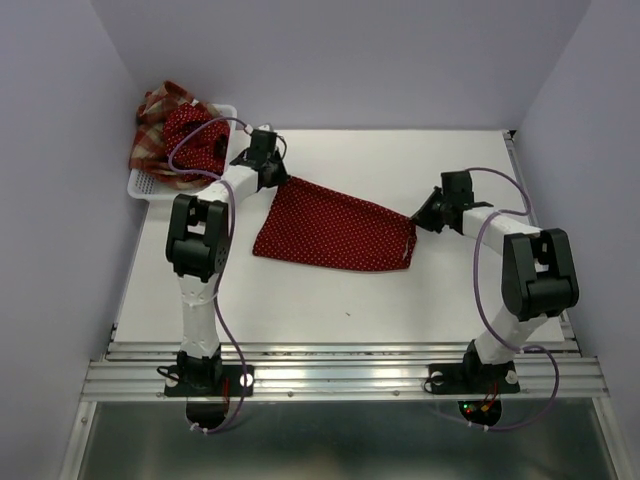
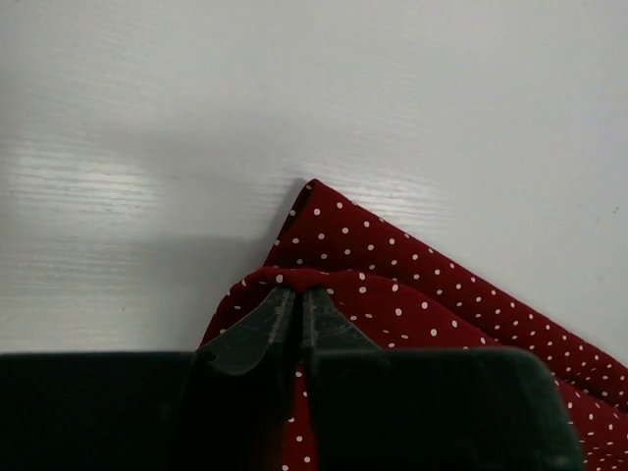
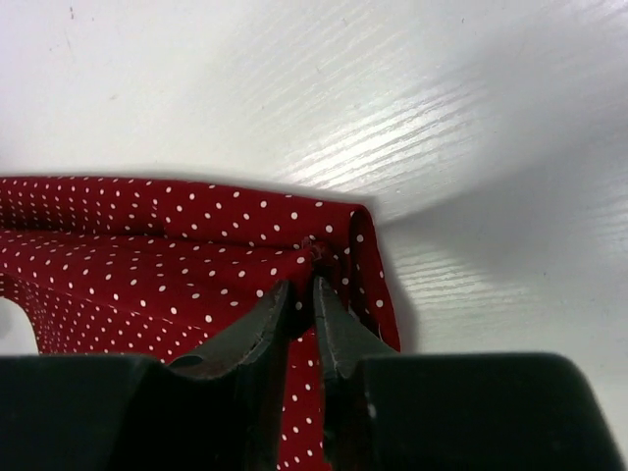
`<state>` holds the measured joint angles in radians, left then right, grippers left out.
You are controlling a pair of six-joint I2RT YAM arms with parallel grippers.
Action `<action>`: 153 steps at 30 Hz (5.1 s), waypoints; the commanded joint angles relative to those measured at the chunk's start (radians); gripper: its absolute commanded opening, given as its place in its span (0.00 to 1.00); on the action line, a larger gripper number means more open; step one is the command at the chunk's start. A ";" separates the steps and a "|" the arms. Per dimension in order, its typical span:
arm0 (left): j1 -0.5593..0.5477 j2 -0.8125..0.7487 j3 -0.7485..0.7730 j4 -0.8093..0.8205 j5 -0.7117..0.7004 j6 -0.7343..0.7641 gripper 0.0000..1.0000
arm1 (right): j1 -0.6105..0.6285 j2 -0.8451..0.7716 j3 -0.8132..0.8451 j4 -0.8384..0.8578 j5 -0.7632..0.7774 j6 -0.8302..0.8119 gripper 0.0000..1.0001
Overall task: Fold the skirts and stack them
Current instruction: Fold the skirt
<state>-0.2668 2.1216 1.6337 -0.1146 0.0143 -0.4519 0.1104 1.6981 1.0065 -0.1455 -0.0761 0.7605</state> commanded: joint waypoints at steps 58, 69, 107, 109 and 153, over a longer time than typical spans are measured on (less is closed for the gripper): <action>-0.172 -0.549 -0.816 0.142 0.076 -0.221 0.99 | 0.117 0.206 0.406 -0.186 -0.168 -0.421 1.00; -0.151 -0.738 -0.658 -0.062 -0.178 -0.159 0.99 | 0.117 -0.081 0.227 -0.284 0.059 -0.394 1.00; -0.029 -0.345 -0.627 0.092 0.021 -0.070 0.43 | 0.098 0.095 0.000 -0.126 -0.011 -0.317 0.55; -0.031 -0.342 -0.643 0.098 0.026 -0.074 0.43 | 0.098 0.097 0.000 -0.117 -0.016 -0.317 0.39; -0.359 -0.292 -0.304 0.090 0.311 -0.070 0.99 | 0.098 -0.152 0.297 -0.465 0.191 -0.581 0.01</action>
<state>-0.5766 1.7630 1.2751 -0.0834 0.1917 -0.5457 0.2100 1.5883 1.2373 -0.6048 0.1089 0.1802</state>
